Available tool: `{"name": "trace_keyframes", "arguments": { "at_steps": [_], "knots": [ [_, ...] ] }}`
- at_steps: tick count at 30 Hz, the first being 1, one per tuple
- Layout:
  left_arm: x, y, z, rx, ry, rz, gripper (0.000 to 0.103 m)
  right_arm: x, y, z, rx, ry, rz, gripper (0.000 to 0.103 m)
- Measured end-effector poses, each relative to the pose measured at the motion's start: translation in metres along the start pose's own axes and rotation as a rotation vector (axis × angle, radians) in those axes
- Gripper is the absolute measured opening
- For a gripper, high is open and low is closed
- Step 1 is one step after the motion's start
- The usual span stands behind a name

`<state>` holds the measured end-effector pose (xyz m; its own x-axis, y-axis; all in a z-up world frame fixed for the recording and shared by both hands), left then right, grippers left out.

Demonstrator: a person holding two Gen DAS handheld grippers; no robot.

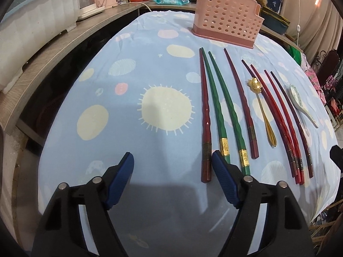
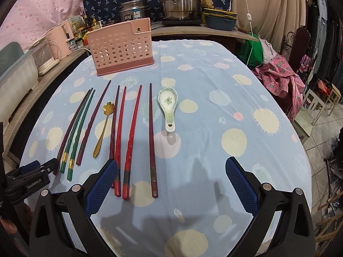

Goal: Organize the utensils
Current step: 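Grasp the white ceramic spoon with the right gripper while the left gripper reaches a dark red chopstick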

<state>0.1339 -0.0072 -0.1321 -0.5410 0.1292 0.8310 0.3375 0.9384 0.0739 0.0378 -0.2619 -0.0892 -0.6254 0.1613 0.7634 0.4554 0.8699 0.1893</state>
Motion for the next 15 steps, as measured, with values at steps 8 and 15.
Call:
{"name": "trace_keyframes", "arguments": {
  "at_steps": [8, 15],
  "knots": [
    [0.001, -0.007, -0.004, -0.033, -0.020, 0.015, 0.041, -0.014, 0.003, -0.013, 0.000, -0.002, 0.005, 0.096],
    [-0.002, -0.013, -0.009, -0.040, -0.021, 0.049, 0.015, -0.029, -0.001, -0.030, -0.011, -0.008, -0.003, 0.086]
  ]
}}
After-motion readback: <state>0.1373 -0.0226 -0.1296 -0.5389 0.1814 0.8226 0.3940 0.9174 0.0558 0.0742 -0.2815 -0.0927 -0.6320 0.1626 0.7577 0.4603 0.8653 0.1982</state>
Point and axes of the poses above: each gripper's, at about its wrist camera, not at the fingertips, and x roughly against the way its jaws point, y to its left, z to its underside, the point moved 8 cm from there along -x, roughly the way its jaws point, and after that the axes turned 12 degrees about -x, right-handed, at the moved point
